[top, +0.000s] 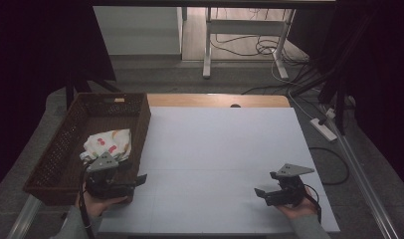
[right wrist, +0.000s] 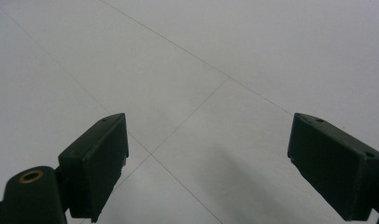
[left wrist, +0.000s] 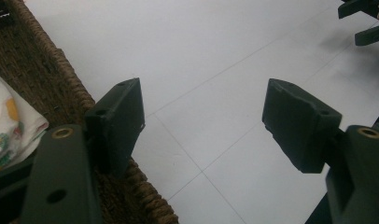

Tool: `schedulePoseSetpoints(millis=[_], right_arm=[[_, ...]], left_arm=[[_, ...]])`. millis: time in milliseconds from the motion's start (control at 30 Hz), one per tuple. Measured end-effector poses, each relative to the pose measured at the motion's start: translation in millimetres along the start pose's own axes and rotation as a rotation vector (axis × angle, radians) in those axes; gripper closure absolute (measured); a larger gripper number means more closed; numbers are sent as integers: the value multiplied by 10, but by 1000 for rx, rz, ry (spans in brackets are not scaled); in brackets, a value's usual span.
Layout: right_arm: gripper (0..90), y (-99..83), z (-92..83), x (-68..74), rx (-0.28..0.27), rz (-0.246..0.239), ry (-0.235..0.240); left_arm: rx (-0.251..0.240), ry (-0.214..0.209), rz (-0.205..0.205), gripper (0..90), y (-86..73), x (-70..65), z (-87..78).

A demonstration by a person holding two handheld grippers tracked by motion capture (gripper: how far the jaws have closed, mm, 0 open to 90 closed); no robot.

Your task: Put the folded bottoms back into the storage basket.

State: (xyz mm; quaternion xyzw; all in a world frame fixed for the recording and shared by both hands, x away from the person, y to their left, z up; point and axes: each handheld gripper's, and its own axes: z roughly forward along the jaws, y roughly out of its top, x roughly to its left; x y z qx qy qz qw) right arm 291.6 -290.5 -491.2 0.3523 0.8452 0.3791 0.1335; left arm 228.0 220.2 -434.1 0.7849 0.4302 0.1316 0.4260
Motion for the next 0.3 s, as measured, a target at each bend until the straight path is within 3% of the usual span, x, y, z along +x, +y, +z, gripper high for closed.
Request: schedulePoseSetpoints(millis=[300], right_arm=[[126, -2, 11, 1, 2, -2, -1]], left_arm=[[-4, -6, 7, 282, -3, 5, -9]])
